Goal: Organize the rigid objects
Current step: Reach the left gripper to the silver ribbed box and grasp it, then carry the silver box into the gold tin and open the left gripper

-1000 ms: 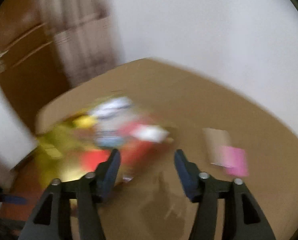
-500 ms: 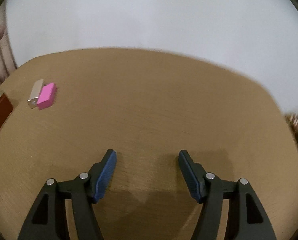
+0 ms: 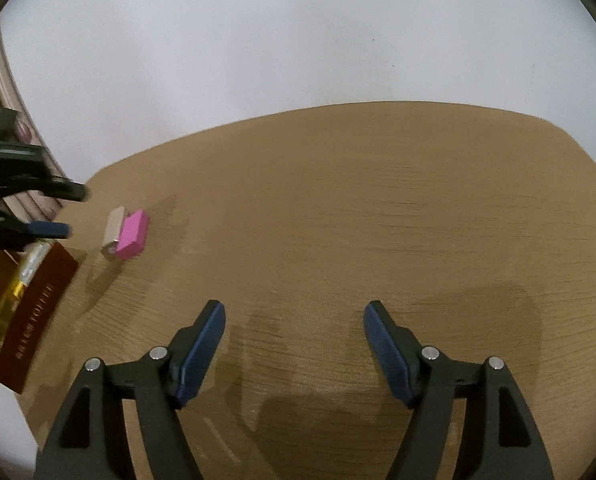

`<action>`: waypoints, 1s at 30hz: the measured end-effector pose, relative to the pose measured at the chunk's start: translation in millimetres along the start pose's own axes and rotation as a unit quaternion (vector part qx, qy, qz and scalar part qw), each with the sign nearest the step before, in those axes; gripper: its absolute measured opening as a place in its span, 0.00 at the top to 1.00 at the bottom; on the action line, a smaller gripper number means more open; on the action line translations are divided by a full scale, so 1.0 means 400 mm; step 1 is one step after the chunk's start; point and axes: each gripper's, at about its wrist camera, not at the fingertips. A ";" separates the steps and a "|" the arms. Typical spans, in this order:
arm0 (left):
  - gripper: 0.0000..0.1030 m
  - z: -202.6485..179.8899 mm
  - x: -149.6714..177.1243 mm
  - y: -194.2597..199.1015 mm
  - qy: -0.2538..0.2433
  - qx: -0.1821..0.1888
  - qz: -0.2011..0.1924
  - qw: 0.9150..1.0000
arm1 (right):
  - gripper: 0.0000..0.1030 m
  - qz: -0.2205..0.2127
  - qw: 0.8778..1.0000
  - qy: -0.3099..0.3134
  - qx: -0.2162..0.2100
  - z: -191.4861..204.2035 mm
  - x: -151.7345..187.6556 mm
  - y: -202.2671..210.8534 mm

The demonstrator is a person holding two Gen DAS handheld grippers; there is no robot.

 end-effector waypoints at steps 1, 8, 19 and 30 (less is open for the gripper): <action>0.45 0.002 -0.009 -0.013 0.005 -0.003 0.000 1.000 | 0.28 -0.002 1.000 -0.001 -0.005 -0.022 0.009 0.029; 0.49 0.015 -0.040 -0.082 0.029 -0.037 0.004 0.999 | 0.28 -0.014 1.000 -0.007 -0.023 -0.080 0.014 0.107; 0.73 0.052 -0.032 -0.122 0.050 -0.048 0.007 0.998 | 0.28 -0.014 0.999 -0.014 -0.030 -0.082 0.021 0.107; 0.74 0.030 0.058 -0.083 0.024 -0.041 -0.001 0.999 | 0.28 -0.009 0.999 -0.023 -0.025 -0.117 0.017 0.129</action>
Point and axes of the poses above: each gripper's, at about its wrist camera, not at the fingertips, and y roughly against the way its jaws point, z to its left, x to its underside, and after that the axes turned 3 degrees about x, right-handed
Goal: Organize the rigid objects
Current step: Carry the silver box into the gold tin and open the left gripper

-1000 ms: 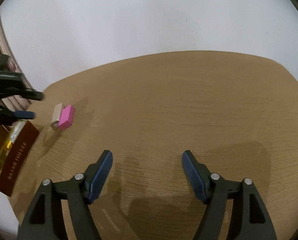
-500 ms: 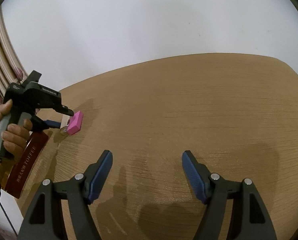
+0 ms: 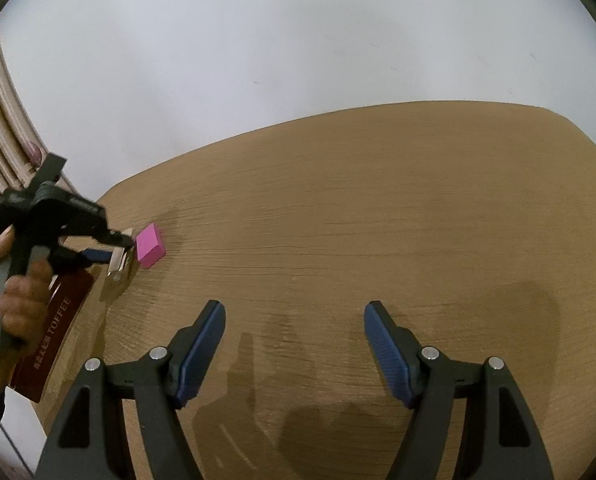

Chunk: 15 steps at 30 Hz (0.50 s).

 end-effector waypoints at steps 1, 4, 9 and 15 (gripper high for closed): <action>0.74 0.000 0.026 0.022 -0.009 0.007 0.000 1.000 | 0.28 0.000 1.000 0.000 0.000 -0.002 -0.001 0.001; 0.74 0.013 0.098 0.092 -0.027 0.029 0.002 0.999 | 0.28 0.003 1.000 -0.001 0.000 -0.006 -0.006 0.001; 0.74 0.108 0.198 0.269 -0.030 0.051 -0.008 0.998 | 0.28 0.005 1.000 -0.003 0.001 -0.004 -0.008 -0.005; 0.74 0.296 0.185 0.425 0.045 0.001 -0.053 0.998 | 0.28 0.009 1.000 0.000 0.007 0.007 -0.008 -0.014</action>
Point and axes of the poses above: each gripper's, at about its wrist camera, not at the fingertips, and y roughly against the way its jaws point, z to its left, x to its underside, and after that the axes turned 3 degrees about x, right-handed
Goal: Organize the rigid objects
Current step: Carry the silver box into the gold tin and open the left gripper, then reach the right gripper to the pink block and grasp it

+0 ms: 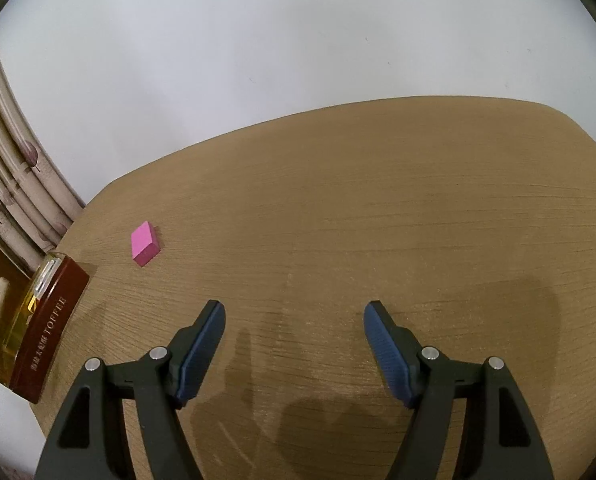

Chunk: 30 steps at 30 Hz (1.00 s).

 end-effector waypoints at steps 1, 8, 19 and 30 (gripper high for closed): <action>0.74 0.041 -0.019 0.009 0.013 -0.013 -0.005 1.000 | 0.28 0.001 1.000 0.001 0.001 0.003 -0.001 -0.001; 0.74 0.268 -0.098 -0.033 0.114 -0.059 0.013 0.992 | 0.28 0.002 1.000 0.002 0.004 0.011 0.000 -0.010; 0.72 0.331 -0.078 -0.104 0.113 -0.074 0.018 0.991 | 0.28 0.003 1.000 0.001 0.004 0.015 0.003 -0.016; 0.35 0.248 0.050 0.039 -0.001 -0.028 -0.056 0.998 | 0.28 0.008 1.000 0.009 0.015 0.028 0.003 -0.020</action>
Point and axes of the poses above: each gripper's, at about its wrist camera, not at the fingertips, and y roughly against the way its jaws point, z to its left, x to its underside, and after that the axes turned 3 degrees about x, right-handed
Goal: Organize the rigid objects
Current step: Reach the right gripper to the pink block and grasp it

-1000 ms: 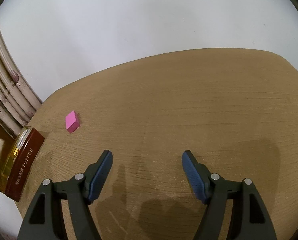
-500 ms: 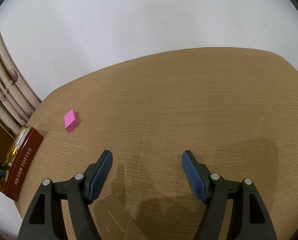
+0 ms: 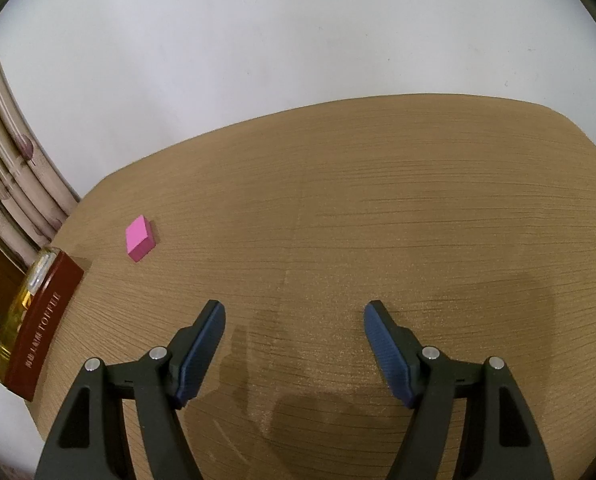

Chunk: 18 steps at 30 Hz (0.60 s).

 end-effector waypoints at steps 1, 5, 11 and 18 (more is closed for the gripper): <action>0.35 -0.012 0.027 0.018 -0.018 0.009 -0.010 1.000 | 0.28 0.004 1.000 0.013 0.001 0.015 -0.002 -0.001; 0.30 -0.040 0.140 0.086 -0.088 0.006 -0.049 0.995 | 0.28 0.026 0.994 0.086 -0.063 0.134 -0.029 -0.002; 0.30 -0.011 0.244 0.099 -0.111 0.012 -0.042 0.993 | 0.28 0.047 0.970 0.217 -0.097 0.383 -0.116 -0.066; 0.29 0.087 0.254 0.106 -0.088 -0.024 -0.067 0.994 | 0.28 0.103 0.953 0.278 -0.056 0.519 -0.169 -0.234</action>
Point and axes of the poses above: each gripper's, at about its wrist camera, not at the fingertips, and y roughly against the way its jaws point, z to its left, x to its underside, and after that the axes turned 3 degrees about x, right-handed
